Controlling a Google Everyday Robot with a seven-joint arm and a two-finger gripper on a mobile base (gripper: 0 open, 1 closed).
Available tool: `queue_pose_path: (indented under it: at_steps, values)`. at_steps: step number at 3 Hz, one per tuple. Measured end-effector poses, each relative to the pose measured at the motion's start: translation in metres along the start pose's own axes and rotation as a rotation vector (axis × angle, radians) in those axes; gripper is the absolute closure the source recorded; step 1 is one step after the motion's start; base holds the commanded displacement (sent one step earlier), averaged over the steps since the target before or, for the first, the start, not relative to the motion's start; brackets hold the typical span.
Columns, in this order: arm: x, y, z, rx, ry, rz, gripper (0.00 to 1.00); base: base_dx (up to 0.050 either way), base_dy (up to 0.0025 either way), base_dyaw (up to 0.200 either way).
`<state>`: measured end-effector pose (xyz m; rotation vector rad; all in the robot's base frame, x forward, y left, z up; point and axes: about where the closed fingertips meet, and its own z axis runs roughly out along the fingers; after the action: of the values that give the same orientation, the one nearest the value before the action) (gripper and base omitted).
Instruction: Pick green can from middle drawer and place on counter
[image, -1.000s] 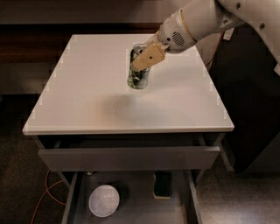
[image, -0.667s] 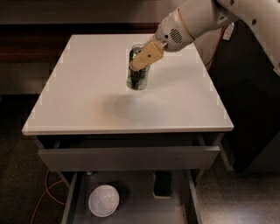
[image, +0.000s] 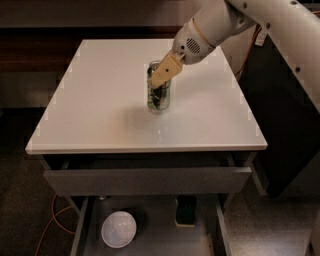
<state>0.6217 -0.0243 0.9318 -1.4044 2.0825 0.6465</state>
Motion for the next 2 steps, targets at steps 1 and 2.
queue_pose_path:
  at_steps: [1, 2]
  values:
    - [0.0097, -0.0036, 0.0096, 0.025, 0.043, -0.001, 1.0, 0.0, 0.0, 0.0]
    - [0.0156, -0.0033, 0.0135, 0.094, 0.063, -0.023, 0.79, 0.0, 0.0, 0.0]
